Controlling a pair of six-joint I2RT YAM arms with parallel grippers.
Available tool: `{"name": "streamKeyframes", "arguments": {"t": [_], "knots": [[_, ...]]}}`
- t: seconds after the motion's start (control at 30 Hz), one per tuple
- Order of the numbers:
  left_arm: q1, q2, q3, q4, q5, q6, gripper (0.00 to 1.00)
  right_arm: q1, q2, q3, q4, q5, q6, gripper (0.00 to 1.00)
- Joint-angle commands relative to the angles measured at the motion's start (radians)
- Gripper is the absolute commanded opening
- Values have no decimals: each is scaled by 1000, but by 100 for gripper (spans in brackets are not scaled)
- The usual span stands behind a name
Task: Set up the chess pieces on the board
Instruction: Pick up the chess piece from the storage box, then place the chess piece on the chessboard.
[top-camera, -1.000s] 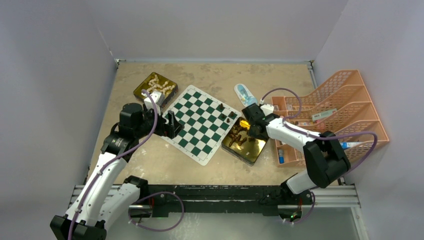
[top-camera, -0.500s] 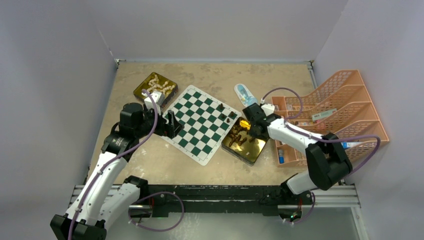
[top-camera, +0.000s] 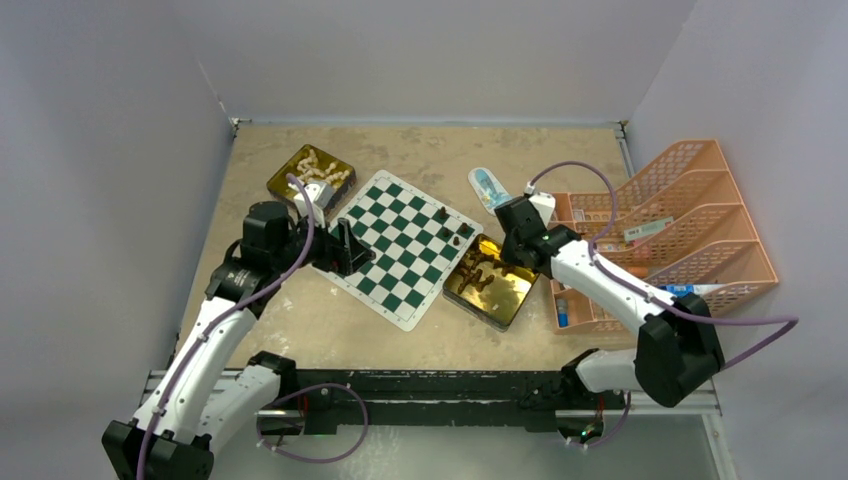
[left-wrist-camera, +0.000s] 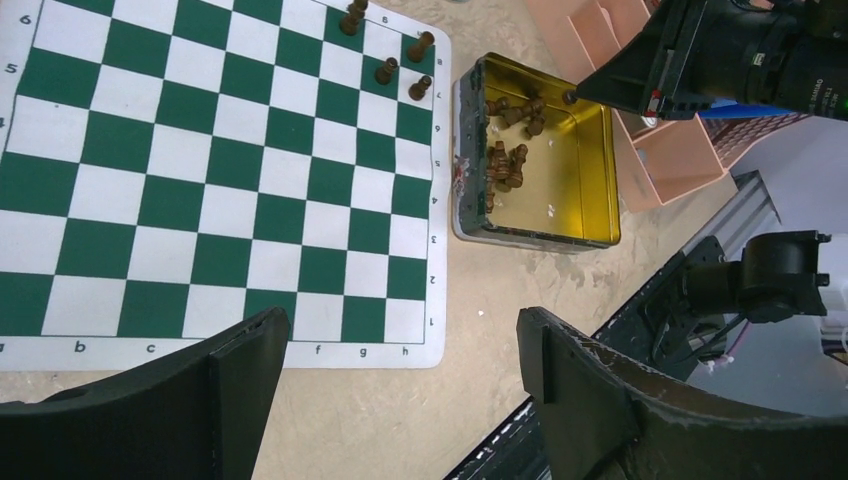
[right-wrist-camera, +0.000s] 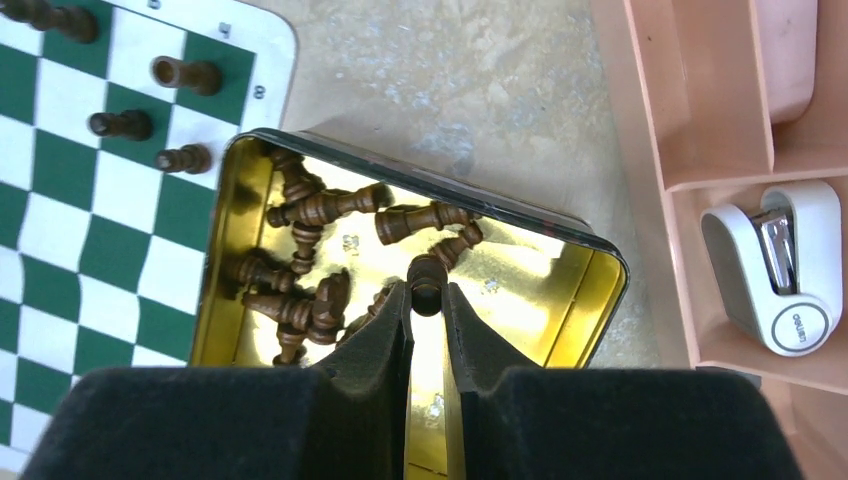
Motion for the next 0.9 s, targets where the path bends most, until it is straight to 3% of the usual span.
{"name": "streamKeyframes", "arguments": {"t": [0.0,0.37,0.87], "knots": [[0,2,62,31,50,25,84,-2,-51,50,57,-66,-97,10],[0,-41,34,7,-87,110,90,36,-53,151,202,-221,-238,11],[0,-161,-3,-20,-264,89,97,147,408,509,250,-174,-350,13]]}}
